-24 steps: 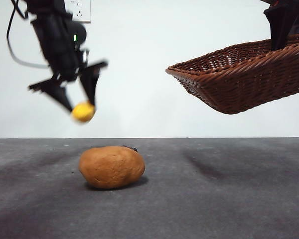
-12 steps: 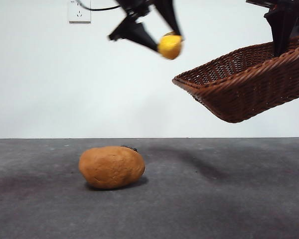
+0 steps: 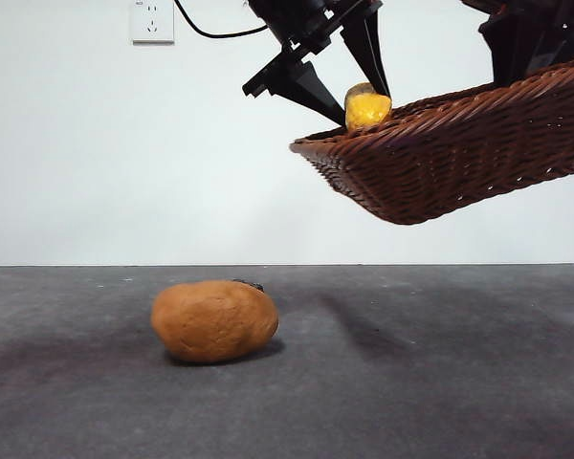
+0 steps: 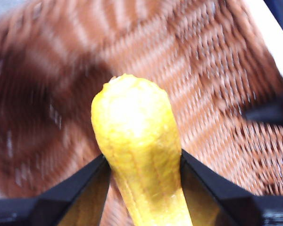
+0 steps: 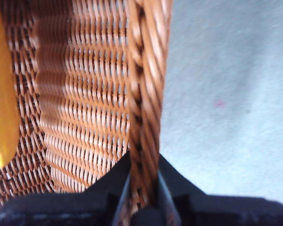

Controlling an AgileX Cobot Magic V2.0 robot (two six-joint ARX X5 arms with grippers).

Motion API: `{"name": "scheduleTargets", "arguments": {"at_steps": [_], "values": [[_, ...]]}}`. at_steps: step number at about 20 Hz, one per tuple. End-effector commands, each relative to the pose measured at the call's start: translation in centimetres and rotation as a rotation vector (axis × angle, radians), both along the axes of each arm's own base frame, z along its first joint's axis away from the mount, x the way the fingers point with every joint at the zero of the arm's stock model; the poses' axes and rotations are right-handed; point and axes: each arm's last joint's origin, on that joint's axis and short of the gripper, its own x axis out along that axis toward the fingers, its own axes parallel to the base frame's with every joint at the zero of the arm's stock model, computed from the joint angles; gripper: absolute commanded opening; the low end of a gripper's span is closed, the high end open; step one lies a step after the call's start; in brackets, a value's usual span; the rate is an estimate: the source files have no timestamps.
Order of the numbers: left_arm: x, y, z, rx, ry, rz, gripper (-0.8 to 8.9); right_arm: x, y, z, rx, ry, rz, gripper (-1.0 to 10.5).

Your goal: Help me put the vegetables on the table into the basket

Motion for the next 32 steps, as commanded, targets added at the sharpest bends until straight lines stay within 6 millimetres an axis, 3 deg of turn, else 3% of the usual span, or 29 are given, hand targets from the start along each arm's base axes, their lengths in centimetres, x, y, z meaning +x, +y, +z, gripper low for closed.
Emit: {"name": "scheduleTargets", "arguments": {"at_steps": [1,6,10,15,21,26,32], "values": [[0.4,-0.1,-0.8,0.011,0.013,0.016,5.46,-0.4,0.6,-0.4,0.003,0.041,0.015,-0.2],[0.4,0.4,-0.6,0.033,0.008,0.028,5.75,-0.4,0.8,-0.4,-0.001,0.041,0.023,-0.2],[-0.6,2.9,1.9,0.061,-0.039,0.002,5.66,-0.3,0.5,-0.5,-0.104,0.018,-0.008,-0.2],[-4.3,6.1,5.3,0.207,-0.101,-0.104,5.66,-0.1,-0.4,-0.5,-0.123,0.013,-0.031,-0.2],[-8.1,8.0,6.2,0.328,-0.114,-0.22,5.65,0.2,-2.5,-0.5,-0.13,0.011,-0.071,-0.2],[-10.6,10.1,3.2,0.404,-0.119,-0.338,5.65,0.4,-3.3,-0.5,-0.13,0.009,-0.079,-0.2],[-9.6,9.2,-4.9,0.482,-0.092,-0.569,5.66,0.3,-3.2,-0.5,-0.109,0.012,-0.072,-0.2]]}}
